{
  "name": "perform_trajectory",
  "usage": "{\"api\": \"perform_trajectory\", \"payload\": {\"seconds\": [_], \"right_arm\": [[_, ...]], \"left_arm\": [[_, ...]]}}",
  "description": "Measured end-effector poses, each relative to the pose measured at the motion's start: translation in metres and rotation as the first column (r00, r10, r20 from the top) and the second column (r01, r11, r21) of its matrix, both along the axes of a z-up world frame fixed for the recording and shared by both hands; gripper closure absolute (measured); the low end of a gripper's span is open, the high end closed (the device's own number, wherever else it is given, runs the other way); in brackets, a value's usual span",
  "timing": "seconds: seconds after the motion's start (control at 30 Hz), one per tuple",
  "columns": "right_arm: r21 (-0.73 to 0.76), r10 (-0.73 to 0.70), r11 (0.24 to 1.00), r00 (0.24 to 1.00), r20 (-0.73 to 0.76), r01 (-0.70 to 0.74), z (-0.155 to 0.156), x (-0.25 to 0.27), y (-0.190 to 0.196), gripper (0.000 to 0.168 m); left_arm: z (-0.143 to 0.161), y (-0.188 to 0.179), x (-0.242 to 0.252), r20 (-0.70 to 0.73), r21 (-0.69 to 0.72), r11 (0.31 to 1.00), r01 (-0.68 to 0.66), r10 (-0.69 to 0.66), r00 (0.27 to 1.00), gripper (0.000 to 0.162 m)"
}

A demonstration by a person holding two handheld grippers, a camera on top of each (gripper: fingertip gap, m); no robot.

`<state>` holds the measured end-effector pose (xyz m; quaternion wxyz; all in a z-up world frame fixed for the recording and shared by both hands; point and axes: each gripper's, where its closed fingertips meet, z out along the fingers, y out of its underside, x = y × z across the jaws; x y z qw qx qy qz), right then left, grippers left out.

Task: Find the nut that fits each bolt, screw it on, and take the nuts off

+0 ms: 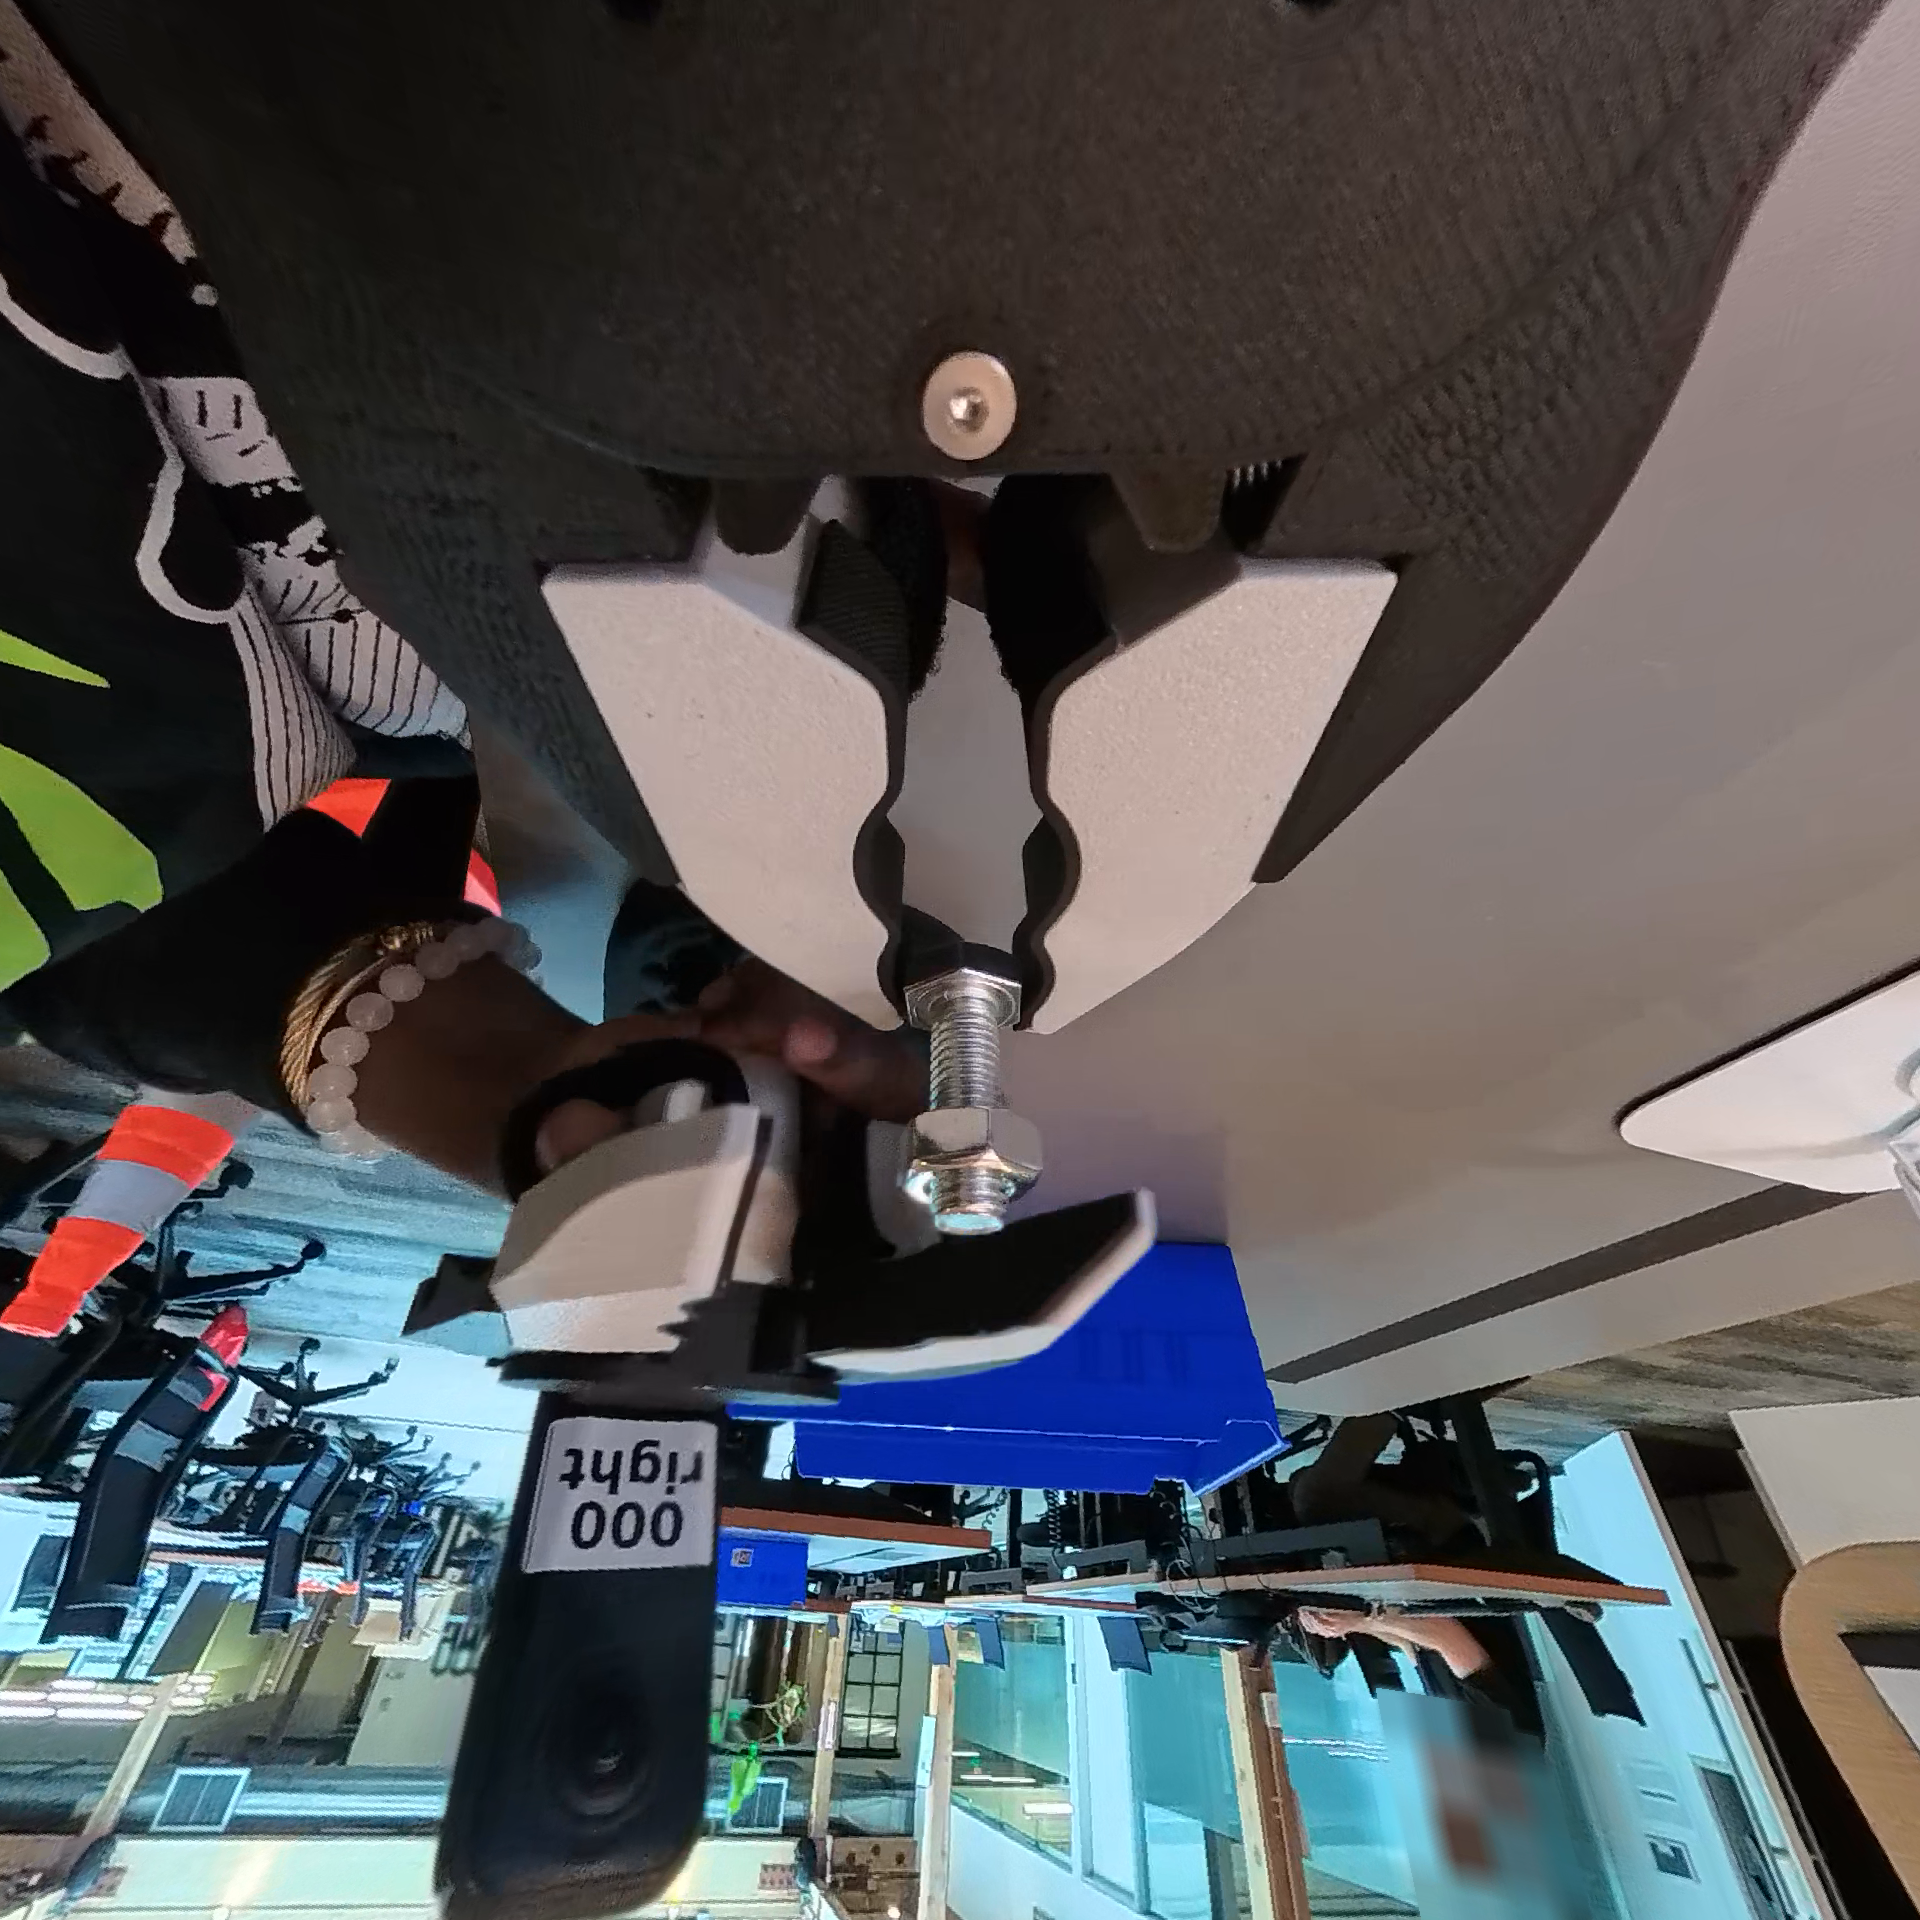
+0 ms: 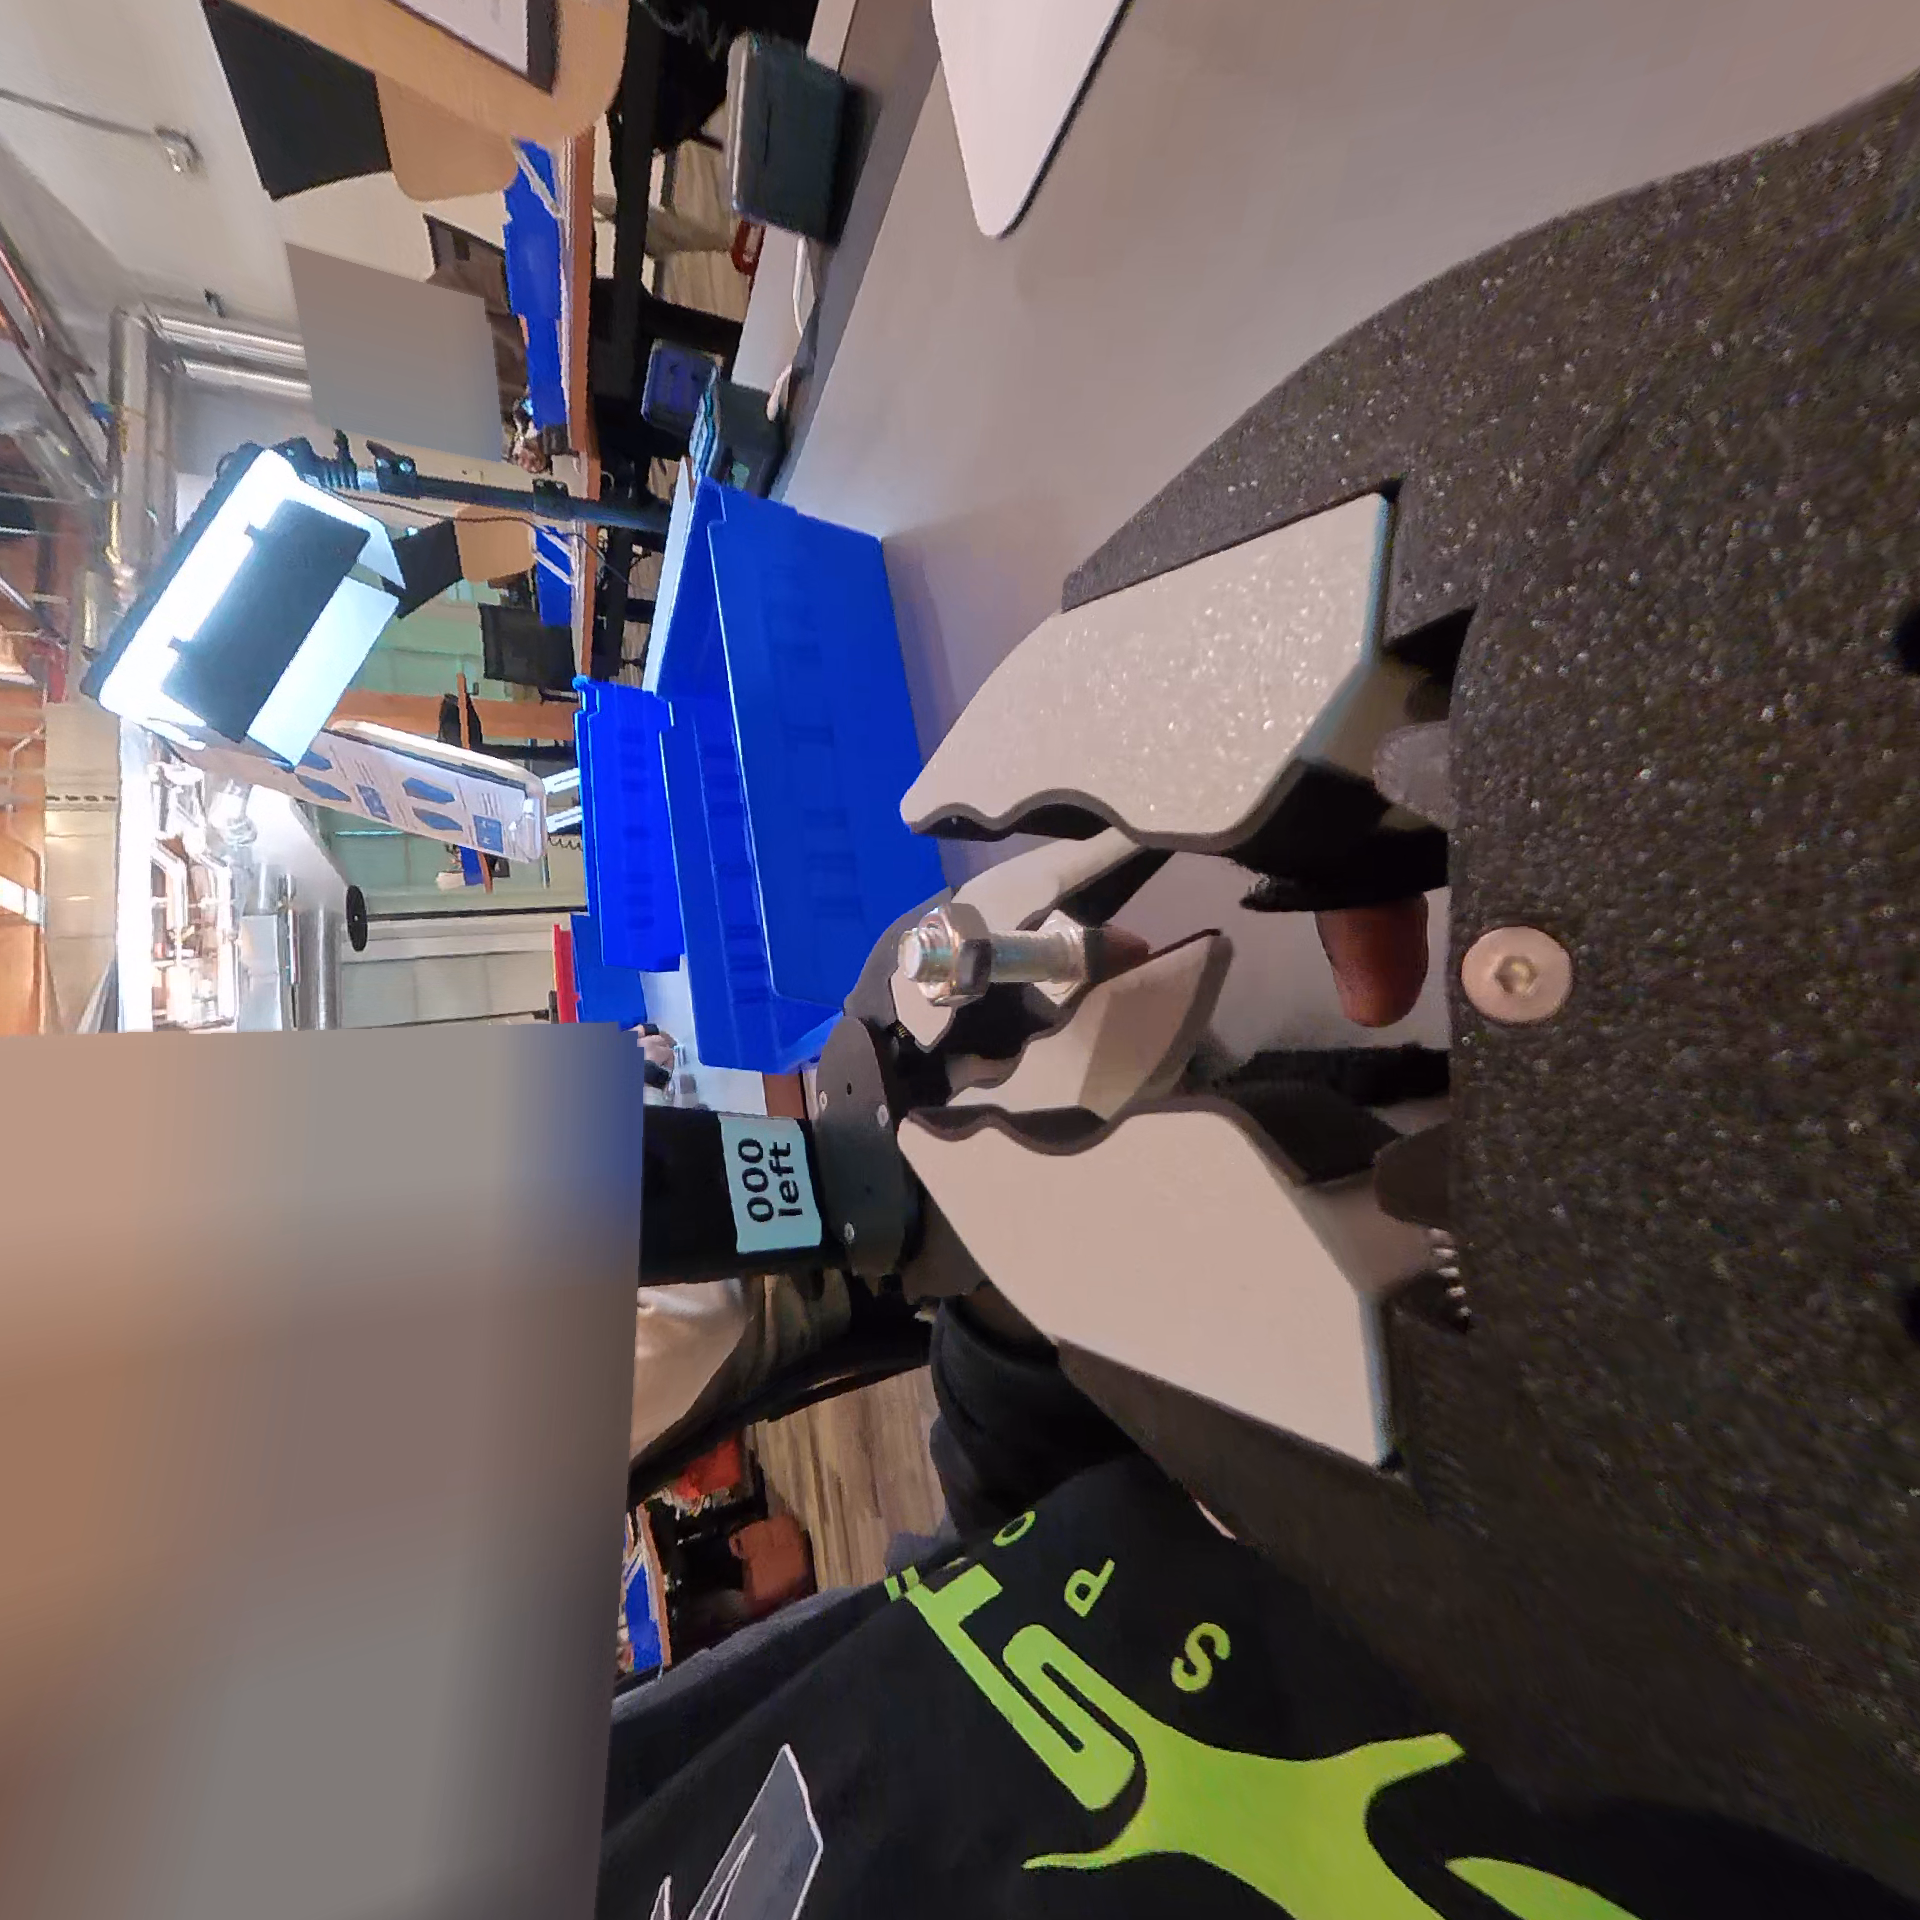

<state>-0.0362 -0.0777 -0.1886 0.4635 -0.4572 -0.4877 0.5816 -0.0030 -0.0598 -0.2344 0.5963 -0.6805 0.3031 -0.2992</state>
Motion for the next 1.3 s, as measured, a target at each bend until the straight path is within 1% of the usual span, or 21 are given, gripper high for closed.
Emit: {"api": "perform_trajectory", "payload": {"seconds": [0.07,0.13,0.27,0.33,0.37,0.4,0.47,0.5,0.57,0.63,0.7,0.73,0.83,0.97,1.03,1.1,1.13,1.17,1.23,1.3], "right_arm": [[0.0,0.027,1.0,1.0,0.007,-0.027,-0.001,-0.008,-0.005,0.116],[0.015,0.044,0.999,0.999,0.02,-0.045,-0.003,-0.012,-0.01,0.116],[0.052,0.028,0.998,0.999,0.042,-0.031,-0.004,-0.004,-0.007,0.125],[0.05,0.016,0.999,0.999,0.044,-0.018,-0.004,0.009,-0.001,0.137],[0.042,0.029,0.999,0.999,0.034,-0.03,-0.002,0.017,-0.001,0.149],[0.029,0.047,0.998,0.999,0.014,-0.047,0.001,0.023,-0.002,0.154],[0.017,0.046,0.999,0.999,-0.002,-0.046,0.004,0.03,0.0,0.156],[0.025,0.028,0.999,1.0,0.005,-0.028,0.002,0.03,0.002,0.155],[0.041,-0.006,0.999,1.0,0.019,0.005,-0.001,0.025,0.006,0.146],[0.036,0.0,0.999,1.0,0.022,-0.001,-0.002,0.018,0.005,0.138],[0.023,0.017,1.0,1.0,0.024,-0.017,-0.003,0.009,0.002,0.126],[0.02,0.027,0.999,0.999,0.027,-0.027,-0.004,0.005,0.0,0.123],[0.02,0.055,0.998,0.998,0.039,-0.056,-0.005,-0.007,-0.006,0.118],[0.048,0.076,0.996,0.995,0.066,-0.079,-0.008,-0.013,-0.012,0.118],[0.06,0.063,0.996,0.996,0.069,-0.067,-0.008,-0.008,-0.009,0.123],[0.059,0.039,0.997,0.996,0.076,-0.044,-0.008,0.003,-0.003,0.132],[0.051,0.045,0.997,0.996,0.073,-0.049,-0.007,0.011,-0.002,0.14],[0.039,0.073,0.996,0.995,0.062,-0.075,-0.005,0.019,-0.003,0.156],[0.016,0.102,0.995,0.994,0.04,-0.102,-0.001,0.029,-0.005,0.158],[0.04,0.071,0.996,0.996,0.057,-0.073,-0.002,0.031,-0.002,0.157]], "left_arm": [[-0.001,-0.001,0.001,-0.008,0.0,1.0,0.007,-0.007,1.0,0.144],[-0.001,-0.001,0.002,-0.01,-0.001,1.0,0.01,-0.01,1.0,0.144],[0.0,0.001,-0.001,0.001,-0.003,1.0,-0.005,0.005,1.0,0.144],[0.0,0.002,-0.003,0.004,-0.002,1.0,-0.019,0.019,1.0,0.144],[0.001,0.003,-0.003,0.009,-0.006,1.0,-0.022,0.022,1.0,0.143],[0.001,0.003,-0.004,0.014,-0.012,1.0,-0.023,0.024,1.0,0.144],[0.001,0.003,-0.003,0.015,-0.012,1.0,-0.021,0.021,1.0,0.143],[0.0,0.003,-0.003,0.011,-0.01,1.0,-0.021,0.021,1.0,0.144],[0.0,0.003,-0.003,0.007,-0.009,1.0,-0.02,0.02,1.0,0.144],[0.0,0.002,-0.003,0.009,-0.01,1.0,-0.015,0.015,1.0,0.143],[0.0,0.002,-0.002,0.004,-0.007,1.0,-0.011,0.011,1.0,0.144],[0.0,0.001,-0.001,0.002,-0.007,1.0,-0.006,0.006,1.0,0.144],[-0.001,0.0,0.0,-0.005,-0.005,1.0,0.003,-0.003,1.0,0.144],[-0.001,0.0,0.001,-0.005,-0.008,1.0,0.008,-0.008,1.0,0.144],[-0.001,0.001,0.0,-0.004,-0.007,1.0,-0.001,0.001,1.0,0.143],[0.0,0.002,-0.002,0.003,-0.006,1.0,-0.013,0.013,1.0,0.144],[0.001,0.002,-0.003,0.01,-0.006,1.0,-0.013,0.013,1.0,0.143],[0.001,0.003,-0.004,0.015,-0.008,1.0,-0.023,0.023,1.0,0.143],[0.001,0.003,-0.005,0.023,-0.016,1.0,-0.021,0.021,0.999,0.143],[0.001,0.003,-0.004,0.017,-0.013,1.0,-0.021,0.022,1.0,0.143]]}}
